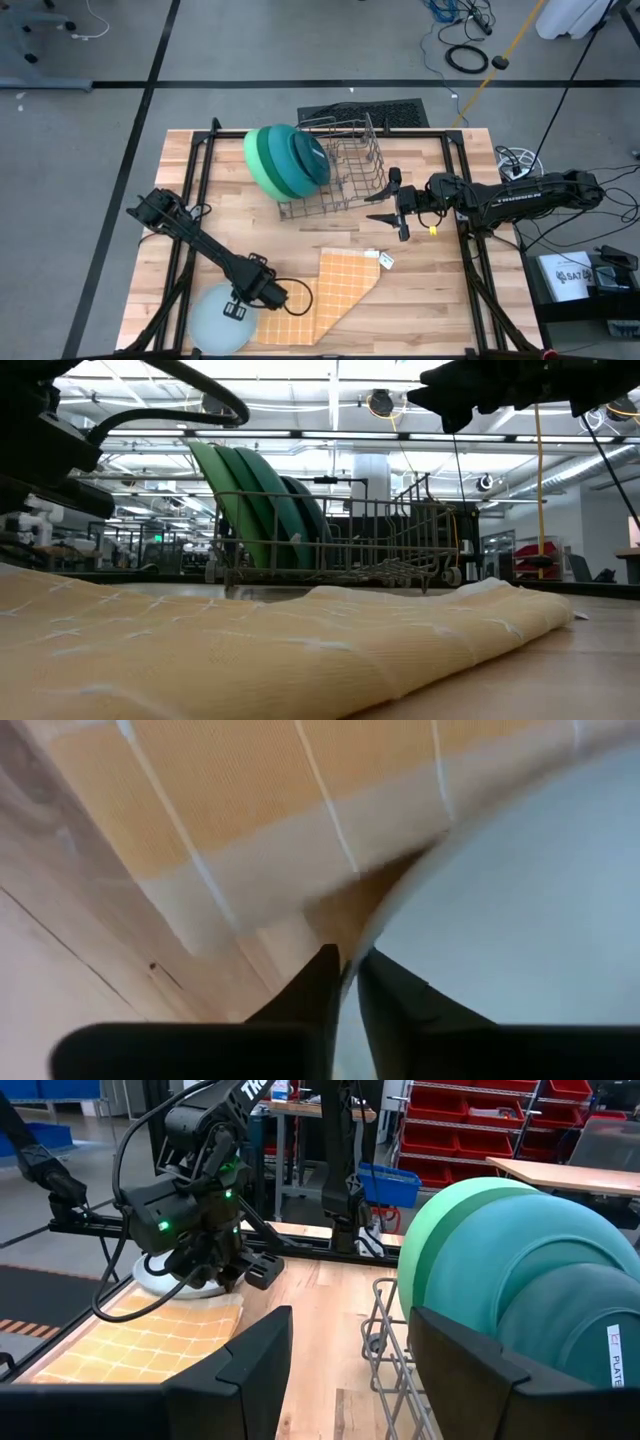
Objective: Sort dishes
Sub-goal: Put the white plate on the dish rack
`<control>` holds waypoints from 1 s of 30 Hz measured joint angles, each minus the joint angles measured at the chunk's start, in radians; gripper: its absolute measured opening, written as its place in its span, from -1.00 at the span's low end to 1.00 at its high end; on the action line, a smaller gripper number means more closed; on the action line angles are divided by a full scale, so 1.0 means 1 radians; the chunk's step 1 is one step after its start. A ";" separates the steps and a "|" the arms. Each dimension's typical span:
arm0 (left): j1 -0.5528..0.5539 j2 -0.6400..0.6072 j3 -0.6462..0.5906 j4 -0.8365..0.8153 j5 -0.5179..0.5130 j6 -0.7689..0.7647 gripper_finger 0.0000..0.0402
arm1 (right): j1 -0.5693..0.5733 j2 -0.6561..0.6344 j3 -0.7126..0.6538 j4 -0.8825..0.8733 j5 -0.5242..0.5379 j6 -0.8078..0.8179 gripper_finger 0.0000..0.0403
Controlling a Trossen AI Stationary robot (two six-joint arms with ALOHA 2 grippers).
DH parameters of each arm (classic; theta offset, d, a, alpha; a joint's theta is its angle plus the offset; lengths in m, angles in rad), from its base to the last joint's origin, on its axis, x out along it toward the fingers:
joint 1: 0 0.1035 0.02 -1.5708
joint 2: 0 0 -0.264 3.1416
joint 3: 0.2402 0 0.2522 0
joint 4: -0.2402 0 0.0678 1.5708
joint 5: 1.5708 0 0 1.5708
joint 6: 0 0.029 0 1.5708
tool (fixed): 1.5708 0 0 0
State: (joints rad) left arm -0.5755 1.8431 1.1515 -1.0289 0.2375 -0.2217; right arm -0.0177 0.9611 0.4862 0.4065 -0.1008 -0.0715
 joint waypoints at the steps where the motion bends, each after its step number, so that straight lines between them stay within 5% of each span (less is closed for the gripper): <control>1: 0.000 0.000 0.000 -0.005 0.000 -0.001 -0.83 | 0.000 0.000 0.000 0.000 0.000 0.000 -0.04; 12: 0.000 0.001 0.020 -0.077 -0.036 -0.034 -0.96 | 0.000 0.000 0.000 0.000 0.000 0.000 -0.04; 30: 0.040 -0.152 0.341 -0.363 -0.592 -0.060 -0.96 | 0.000 0.000 0.000 0.001 0.000 0.004 -0.04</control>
State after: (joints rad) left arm -0.5354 1.6915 1.4921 -1.3915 -0.3543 -0.2815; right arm -0.0177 0.9607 0.4862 0.4072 -0.1013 -0.0673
